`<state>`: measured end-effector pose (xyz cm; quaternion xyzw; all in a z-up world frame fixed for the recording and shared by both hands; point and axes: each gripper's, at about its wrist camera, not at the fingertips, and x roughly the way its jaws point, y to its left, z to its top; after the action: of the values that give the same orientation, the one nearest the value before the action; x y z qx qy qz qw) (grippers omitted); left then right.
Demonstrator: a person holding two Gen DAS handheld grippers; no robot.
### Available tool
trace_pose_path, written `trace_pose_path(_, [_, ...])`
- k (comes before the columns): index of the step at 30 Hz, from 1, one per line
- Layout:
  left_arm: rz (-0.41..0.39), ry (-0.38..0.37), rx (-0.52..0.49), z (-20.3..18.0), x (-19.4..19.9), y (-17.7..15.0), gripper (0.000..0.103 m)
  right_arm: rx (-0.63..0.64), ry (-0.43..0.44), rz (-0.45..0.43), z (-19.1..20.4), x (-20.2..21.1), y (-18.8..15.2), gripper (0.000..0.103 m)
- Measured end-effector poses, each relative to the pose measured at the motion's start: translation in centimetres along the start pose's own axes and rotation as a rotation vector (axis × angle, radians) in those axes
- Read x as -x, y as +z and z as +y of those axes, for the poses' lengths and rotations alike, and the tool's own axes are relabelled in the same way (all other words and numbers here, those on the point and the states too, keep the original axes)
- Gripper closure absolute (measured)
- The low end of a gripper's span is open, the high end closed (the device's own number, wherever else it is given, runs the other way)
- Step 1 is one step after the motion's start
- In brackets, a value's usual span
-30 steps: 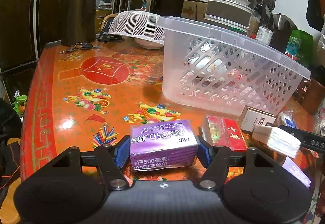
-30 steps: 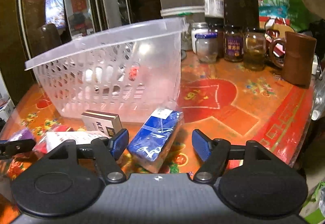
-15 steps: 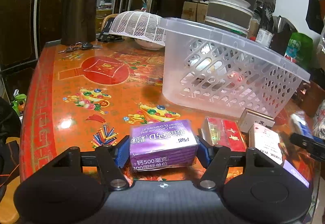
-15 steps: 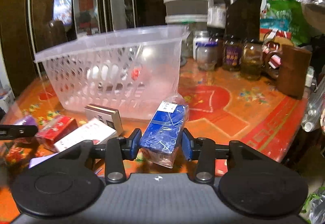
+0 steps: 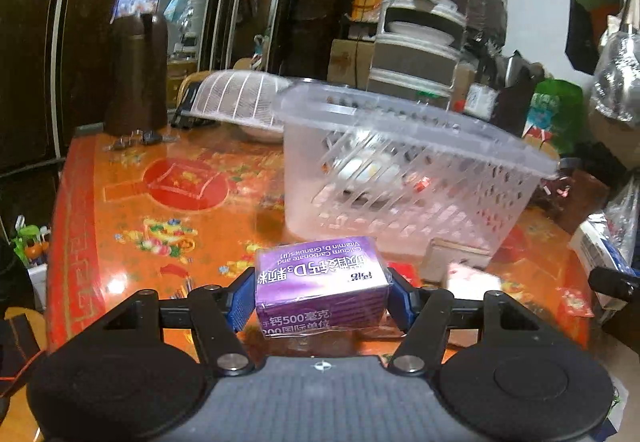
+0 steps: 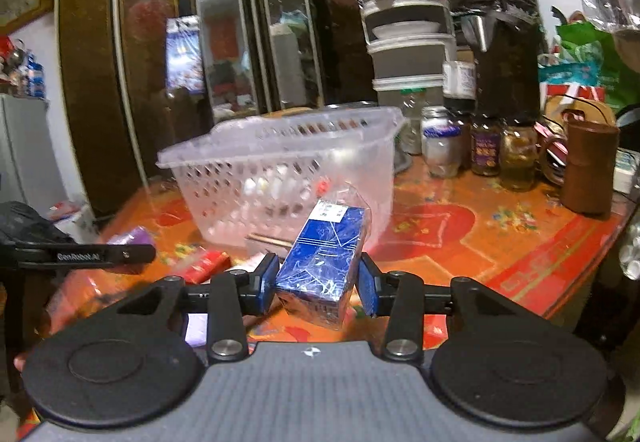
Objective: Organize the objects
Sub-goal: 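Lift both held boxes into the clear basket and open both tools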
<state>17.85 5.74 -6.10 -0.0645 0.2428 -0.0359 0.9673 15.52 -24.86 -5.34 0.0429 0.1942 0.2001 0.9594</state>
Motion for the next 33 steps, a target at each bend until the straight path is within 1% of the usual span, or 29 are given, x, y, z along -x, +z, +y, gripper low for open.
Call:
trace_pose_path(3, [-0.033,-0.018,-0.013,-0.5,2.0,1.4,0.035,0.001,0.047,-0.027,-0.2,0.9,1.5,0.058])
trace_pose_path(6, [-0.076,-0.022,-0.037,-1.3,4.0,3.1,0.035,0.007,0.041,-0.043,-0.4,1.2,3.0,0.058])
trace_pose_path(8, [-0.098,-0.044,-0.051,-1.7,5.1,4.3,0.035,0.012,0.041,-0.053,-0.6,1.0,4.2,0.058])
trace_pose_path(12, [-0.131,-0.066,-0.088,-2.8,6.0,7.2,0.035,0.028,0.056,-0.073,-0.8,0.9,6.4,0.058])
trace_pose_path(15, [-0.142,-0.084,-0.100,-3.6,5.9,9.1,0.035,0.049,0.059,-0.081,-0.6,0.6,8.4,0.058])
trace_pose_path(18, [-0.138,-0.100,-0.105,-4.3,5.2,10.7,0.035,0.058,0.072,-0.072,-0.5,0.2,9.7,0.058])
trace_pose_path(22, [-0.110,-0.121,-0.117,-5.3,3.6,12.2,0.035,0.072,0.077,-0.055,-0.1,-0.7,10.8,0.058])
trace_pose_path(24, [-0.103,-0.117,-0.125,-5.9,2.6,12.9,0.035,0.081,0.079,-0.052,0.1,-1.6,11.2,0.058])
trace_pose_path(26, [-0.083,-0.127,-0.113,-6.3,1.4,13.9,0.035,0.099,0.079,-0.047,0.5,-3.1,11.7,0.058])
trace_pose_path(31, [-0.016,-0.119,-0.101,-6.6,-2.4,15.6,0.035,0.114,0.043,0.022,0.7,-6.9,12.8,0.058])
trace_pose_path(33, [0.013,-0.108,-0.090,-6.4,-3.7,15.8,0.035,0.094,0.051,0.057,0.3,-8.2,13.2,0.058])
